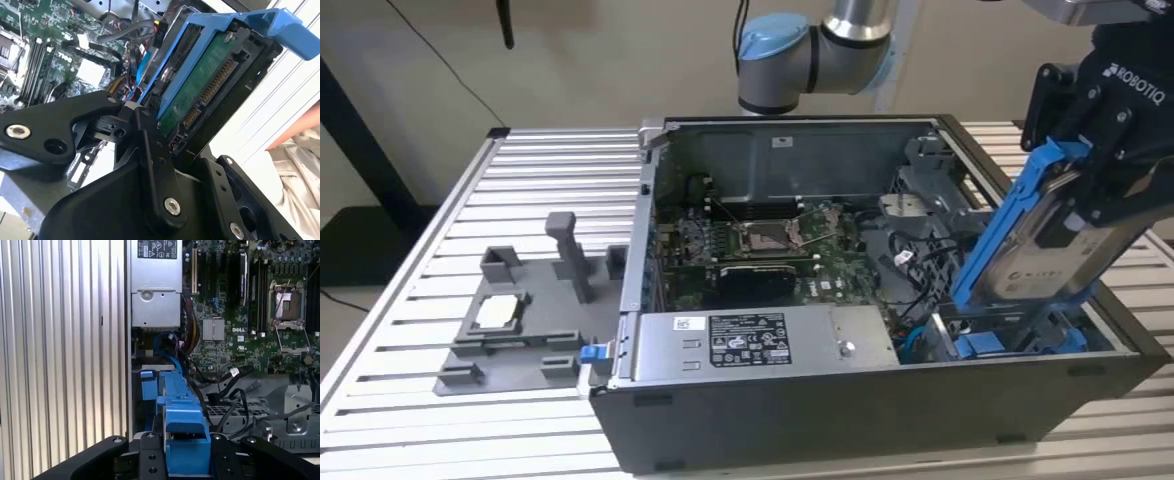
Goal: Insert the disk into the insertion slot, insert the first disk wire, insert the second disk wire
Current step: 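Insert the disk into the insertion slot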
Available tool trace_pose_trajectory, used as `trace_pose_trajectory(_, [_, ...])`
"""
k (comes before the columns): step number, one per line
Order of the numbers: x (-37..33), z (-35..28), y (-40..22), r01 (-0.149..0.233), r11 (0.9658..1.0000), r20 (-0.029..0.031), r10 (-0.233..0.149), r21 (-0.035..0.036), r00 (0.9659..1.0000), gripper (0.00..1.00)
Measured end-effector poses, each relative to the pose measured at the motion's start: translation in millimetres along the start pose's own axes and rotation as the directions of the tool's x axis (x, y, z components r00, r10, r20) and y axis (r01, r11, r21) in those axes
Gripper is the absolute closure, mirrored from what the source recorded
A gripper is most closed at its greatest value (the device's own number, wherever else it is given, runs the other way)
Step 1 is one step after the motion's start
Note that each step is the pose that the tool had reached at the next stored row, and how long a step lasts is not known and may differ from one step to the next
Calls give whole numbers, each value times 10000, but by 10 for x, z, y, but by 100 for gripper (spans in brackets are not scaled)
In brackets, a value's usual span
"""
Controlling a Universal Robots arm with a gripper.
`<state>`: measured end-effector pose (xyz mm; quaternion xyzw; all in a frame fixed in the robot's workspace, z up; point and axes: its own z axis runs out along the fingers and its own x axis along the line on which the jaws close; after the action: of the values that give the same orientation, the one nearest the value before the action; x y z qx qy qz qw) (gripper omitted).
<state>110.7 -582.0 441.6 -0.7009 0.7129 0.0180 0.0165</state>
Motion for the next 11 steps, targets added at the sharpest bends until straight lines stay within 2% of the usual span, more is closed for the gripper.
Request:
trace_pose_trajectory(7, [6, 119, -10, 0, 10000, 67, 0, -1, 10000, 68])
trace_pose_trajectory(11, [9, 176, -14, 0, 10000, 76, 0, -2, 10000, 68])
